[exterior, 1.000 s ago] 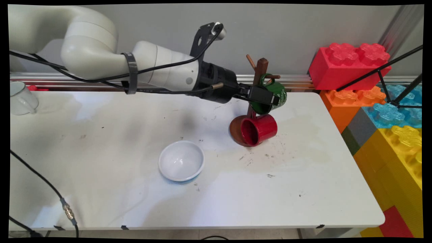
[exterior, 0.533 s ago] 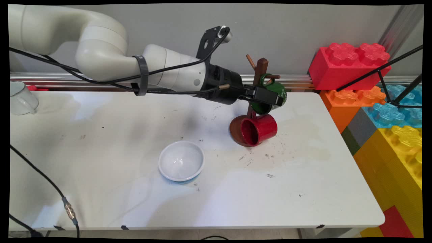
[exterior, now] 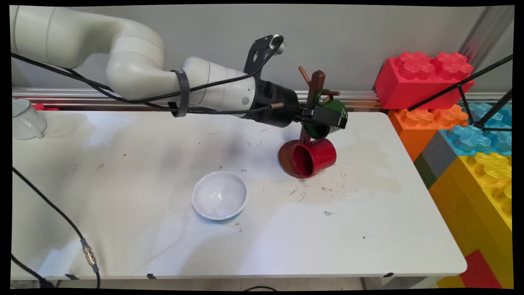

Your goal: Pick up the green mug from the rack

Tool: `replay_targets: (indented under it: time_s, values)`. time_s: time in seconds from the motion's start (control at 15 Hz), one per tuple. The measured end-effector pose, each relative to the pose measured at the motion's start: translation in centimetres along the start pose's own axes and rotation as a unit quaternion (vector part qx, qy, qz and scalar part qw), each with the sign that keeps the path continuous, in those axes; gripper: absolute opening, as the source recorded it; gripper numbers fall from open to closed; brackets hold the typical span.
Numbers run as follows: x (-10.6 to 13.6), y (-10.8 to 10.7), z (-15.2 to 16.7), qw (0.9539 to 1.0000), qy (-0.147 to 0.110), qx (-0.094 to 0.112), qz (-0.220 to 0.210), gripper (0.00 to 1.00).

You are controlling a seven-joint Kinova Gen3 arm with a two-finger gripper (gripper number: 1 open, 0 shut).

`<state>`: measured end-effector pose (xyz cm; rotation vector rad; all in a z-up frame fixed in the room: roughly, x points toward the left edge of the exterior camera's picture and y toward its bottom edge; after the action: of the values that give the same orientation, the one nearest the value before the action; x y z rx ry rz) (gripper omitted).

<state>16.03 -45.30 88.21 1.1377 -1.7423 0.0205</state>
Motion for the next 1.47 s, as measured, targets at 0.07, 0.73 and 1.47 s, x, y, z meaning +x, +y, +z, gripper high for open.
replay_targets:
  time_s: [0.07,0.73,1.47]
  values:
    - [0.0,-0.1,0.2,1.0000,0.000,0.000,-0.001,1.00]
    - [0.7,-0.5,1.5,0.9998,0.001,-0.007,-0.018,1.00]
    - [1.2,-0.7,2.0,0.9994,0.000,-0.004,-0.034,1.00]
